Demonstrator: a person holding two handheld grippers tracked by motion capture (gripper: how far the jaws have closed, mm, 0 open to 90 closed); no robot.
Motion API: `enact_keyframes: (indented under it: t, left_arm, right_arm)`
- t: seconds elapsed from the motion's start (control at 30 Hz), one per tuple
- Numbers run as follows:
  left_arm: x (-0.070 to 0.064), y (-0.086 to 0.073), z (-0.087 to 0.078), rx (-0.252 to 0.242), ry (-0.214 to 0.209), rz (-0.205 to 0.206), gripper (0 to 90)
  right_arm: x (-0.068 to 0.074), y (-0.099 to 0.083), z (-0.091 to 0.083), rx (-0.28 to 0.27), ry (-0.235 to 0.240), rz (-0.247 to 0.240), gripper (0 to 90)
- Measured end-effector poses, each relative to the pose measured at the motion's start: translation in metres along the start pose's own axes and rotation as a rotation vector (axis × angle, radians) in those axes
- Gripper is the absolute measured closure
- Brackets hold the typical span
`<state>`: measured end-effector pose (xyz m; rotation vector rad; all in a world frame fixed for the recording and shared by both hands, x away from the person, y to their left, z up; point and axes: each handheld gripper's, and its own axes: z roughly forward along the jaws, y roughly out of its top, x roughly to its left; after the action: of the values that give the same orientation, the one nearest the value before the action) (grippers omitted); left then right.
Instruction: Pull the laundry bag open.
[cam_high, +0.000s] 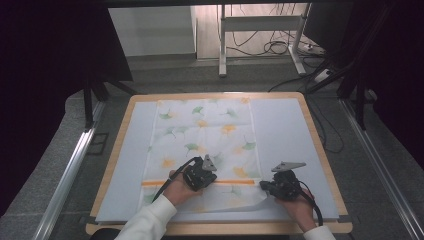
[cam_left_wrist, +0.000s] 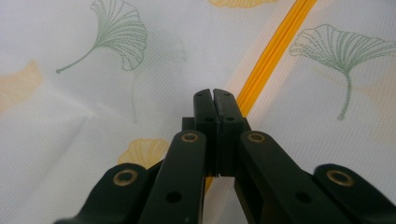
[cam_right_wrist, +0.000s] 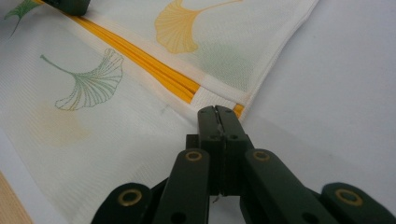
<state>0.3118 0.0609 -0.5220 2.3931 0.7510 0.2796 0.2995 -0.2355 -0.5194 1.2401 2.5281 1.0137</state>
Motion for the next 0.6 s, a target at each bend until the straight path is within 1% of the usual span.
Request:
enact_keyframes:
  t: [0.27,0.37,0.6]
  left_arm:
    - [0.0020,-0.0040,-0.0030,0.004,0.008,-0.004,90.0]
    - [0.0019,-0.0049,-0.0043,0.012,0.017,0.005,90.0]
    - [0.0036,-0.0082,-0.0070,0.020,0.032,0.012,90.0]
  right_arm:
    - [-0.0001,-0.0001,0.0001,-0.002,0.001,0.005,89.2]
    - [0.0002,0.0000,0.0000,-0.001,0.000,0.007,89.2]
    - [0.0000,-0.0001,0.0001,-0.002,0.000,0.007,89.2]
